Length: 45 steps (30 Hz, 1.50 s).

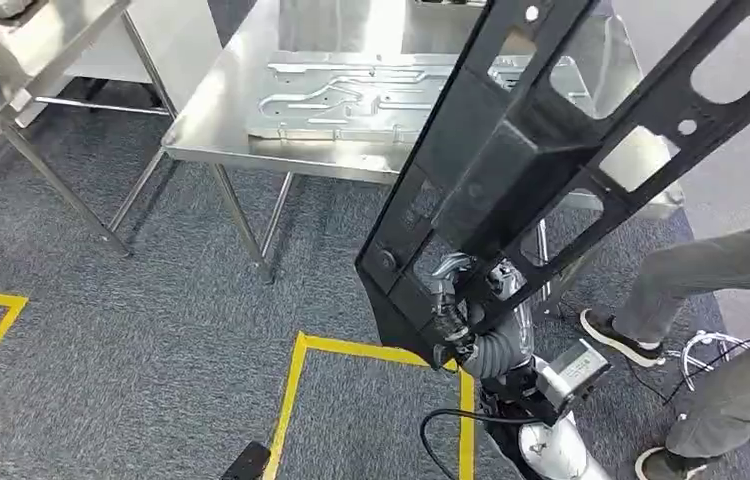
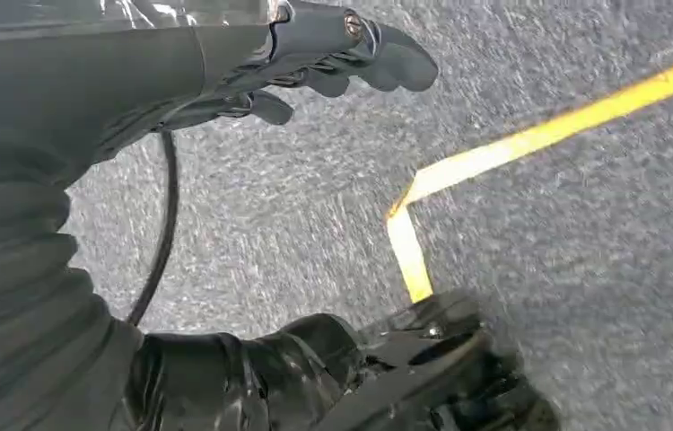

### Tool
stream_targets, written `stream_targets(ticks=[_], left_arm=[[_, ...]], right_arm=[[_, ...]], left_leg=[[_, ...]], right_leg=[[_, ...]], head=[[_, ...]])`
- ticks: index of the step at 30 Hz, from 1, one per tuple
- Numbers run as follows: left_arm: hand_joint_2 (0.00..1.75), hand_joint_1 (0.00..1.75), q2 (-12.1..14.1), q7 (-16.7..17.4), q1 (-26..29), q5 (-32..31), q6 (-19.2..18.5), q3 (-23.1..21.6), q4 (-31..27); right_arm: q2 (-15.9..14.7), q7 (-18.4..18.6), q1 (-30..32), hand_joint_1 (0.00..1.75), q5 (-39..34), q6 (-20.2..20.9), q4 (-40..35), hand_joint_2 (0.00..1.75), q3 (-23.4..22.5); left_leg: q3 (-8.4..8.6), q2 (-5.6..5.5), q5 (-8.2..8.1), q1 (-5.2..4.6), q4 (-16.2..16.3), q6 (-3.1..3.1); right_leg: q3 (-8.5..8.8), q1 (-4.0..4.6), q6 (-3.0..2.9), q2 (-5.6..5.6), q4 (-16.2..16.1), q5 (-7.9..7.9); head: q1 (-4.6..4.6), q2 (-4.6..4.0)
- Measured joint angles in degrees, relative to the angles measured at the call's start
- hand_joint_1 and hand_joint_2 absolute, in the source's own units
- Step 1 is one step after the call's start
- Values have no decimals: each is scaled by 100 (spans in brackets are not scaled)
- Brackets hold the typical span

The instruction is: Take the parts from the cabinet and place them on the table.

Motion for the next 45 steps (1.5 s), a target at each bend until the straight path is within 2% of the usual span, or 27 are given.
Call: stream_targets(ticks=[1, 2, 5, 7, 8, 10, 11, 12, 13, 14, 16, 18, 20, 23, 26, 27, 28, 29, 31, 32, 33, 36, 38, 39, 42, 43, 45], left_arm=[[175, 0, 0, 0, -3, 0, 2, 0, 0], [175, 0, 2, 0, -23, 0, 0, 0, 0], [175, 0, 2, 0, -18, 0, -2, 0, -2], [175, 0, 0, -2, -16, 0, -5, 0, -2], [175, 0, 0, -4, -21, 0, -5, 0, 0], [175, 0, 0, -4, -33, 0, -5, 0, -2], [175, 0, 0, -4, -29, 0, -7, 2, 0], [175, 0, 0, -4, -21, 0, -7, 2, 0], [175, 0, 0, -7, -14, 0, -7, 2, 0], [175, 0, 0, -9, -10, 2, -7, 2, 0], [175, 0, -4, -15, -12, 0, -7, 2, 0], [175, 0, -4, -15, -25, 0, -13, 2, -2], [175, 0, -4, -17, -15, 2, -22, 2, -2], [175, 0, -2, -17, -24, 0, -29, 2, -2], [175, 0, -2, -17, -22, 0, -31, 2, -2], [175, 0, -4, -17, -9, 0, -31, 2, -2], [175, 0, -2, -17, 2, 0, -31, 2, -2], [175, 0, -2, -17, 4, 0, -31, 2, -2], [175, 0, 0, -17, -3, -2, -31, 2, 0], [175, 0, 2, -17, -2, -2, -31, 2, 0], [175, 0, 4, -17, -6, -2, -31, 2, 0], [175, 0, 4, -7, 3, -4, -31, 2, 0], [175, 0, 2, -11, -9, -7, -31, 2, -2], [175, 0, 2, -13, -18, -9, -31, 2, -2], [175, 0, 2, -9, -18, -11, -33, 2, -2], [175, 0, 2, -7, -16, -11, -33, 2, -2], [175, 0, 0, -7, -17, -22, -42, 2, -2]], right_arm=[[0, -5, -1, 175, 0, 0, 0, 175, 0], [0, -13, -2, 175, 0, -2, 0, 175, 0], [0, -20, -2, 175, 0, -2, 0, 175, 0], [0, -31, -2, 175, 0, -2, -7, 175, 0], [0, -33, -13, 175, 2, -4, -9, 175, -2], [0, -48, -7, 175, 2, -13, -7, 175, -2], [0, -48, 1, 175, 2, -13, -2, 175, -2], [-2, -48, 5, 175, 2, -13, 4, 175, -2], [-5, -48, 10, 175, 4, -13, 11, 175, -2], [-2, -50, 8, 175, 18, -15, 13, 175, -2], [-5, -59, 4, 175, 56, -24, 15, 175, -2], [-2, -72, -17, 175, 81, -42, 11, 175, -2], [-5, -72, -10, 175, 83, -59, 18, 175, -2], [-2, -79, -14, 175, 79, -92, 13, 175, -2], [-2, -90, -20, 175, 55, -96, 15, 175, -2], [-2, -90, -20, 175, 41, -96, 17, 175, -2], [0, -90, -16, 175, 33, -94, 17, 175, -2], [0, -96, -16, 175, 31, -92, 17, 175, -2], [0, -107, -17, 175, 20, -90, 17, 175, -2], [-2, -116, -18, 175, 17, -90, 17, 175, -2], [-2, -120, -31, 175, 15, -90, 15, 175, -2], [-2, -127, -25, 175, 0, -63, 13, 175, -2], [-2, -129, -20, 175, 0, -57, -4, 175, -4], [-2, -131, -42, 175, 0, -55, -9, 175, -9], [-2, -140, -18, 175, 0, -52, -13, 175, -13], [-5, -140, -11, 175, -2, -53, -9, 175, -15], [-9, -140, -12, 175, -2, -52, -11, 175, -22]], left_leg=[[175, 40, 145, 7, -445, -3], [283, 39, 33, -52, -559, -5], [249, 0, -16, -63, -521, 93], [352, -7, -18, -30, -599, 180], [395, -6, -41, -34, -611, 219], [435, -7, -85, -55, -609, 278], [454, -11, -110, -66, -607, 292], [478, -23, -137, -70, -602, 294], [516, -39, -168, -71, -597, 289], [567, -59, -204, -71, -590, 280], [665, -90, -292, -71, -579, 247], [638, -117, -331, -101, -549, 173], [644, -111, -324, -91, -602, 119], [654, -65, -450, -89, -467, 27], [-69, -38, -981, -74, 856, -26], [-267, -37, -1019, -71, 1150, -40], [-362, -36, -918, -67, 1202, -46], [-314, -33, -695, -63, 990, -46], [104, -43, -44, -59, -26, -14], [254, -144, 67, -58, -428, 22], [353, -175, -9, -73, -511, 34], [353, -115, -64, -106, -528, 104], [453, -49, -38, -47, -642, 167], [493, -25, -64, -46, -660, 220], [565, 80, -141, -58, -657, 278], [600, 112, -171, -58, -654, 275], [698, 182, -242, -56, -648, 255]], right_leg=[[30, -3, 35, -15, 5, -48], [22, 32, 88, -18, 37, -85], [46, 26, 163, -36, -6, -106], [54, -1, 228, -75, 86, -207], [-89, 18, 234, -67, 381, -343], [-648, 36, 238, -63, 1337, -673], [-899, 38, 238, -63, 1706, -753], [-1052, 39, 230, -62, 1859, -708], [-1054, 41, 215, -62, 1725, -508], [-922, 41, 193, -61, 1347, -205], [-514, 49, 127, -52, 318, 372], [-396, 95, 84, -32, 118, 213], [-417, 107, 56, -26, 154, 204], [-288, 41, -20, -31, 42, 195], [-220, 55, -105, -60, 38, 126], [-207, 57, -105, -56, 43, 108], [-186, 58, -105, -44, 51, 84], [-156, 56, -95, -16, 61, 57], [-52, 54, -62, 27, 81, -18], [-34, 42, -38, 52, 81, -50], [-53, 82, 1, 66, 112, -71], [-53, 40, 78, 138, 55, -63], [-65, 45, 134, 106, 135, -135], [-196, 60, 150, 54, 417, -262], [-963, 46, 184, 33, 1715, -704], [-1110, 40, 193, 28, 1869, -644], [-959, 35, 190, -18, 1377, -163]], head=[[-2, 0], [-15, 0], [11, 0], [20, 0], [50, 2], [72, 0], [70, 0], [70, 0], [70, 2], [72, 2], [74, 0], [66, 0], [52, 0], [47, 0], [17, 2], [17, 0], [15, 0], [17, 0], [18, 0], [15, 0], [26, 2], [22, 0], [24, 0], [50, 0], [55, 0], [59, 0], [59, 0]])
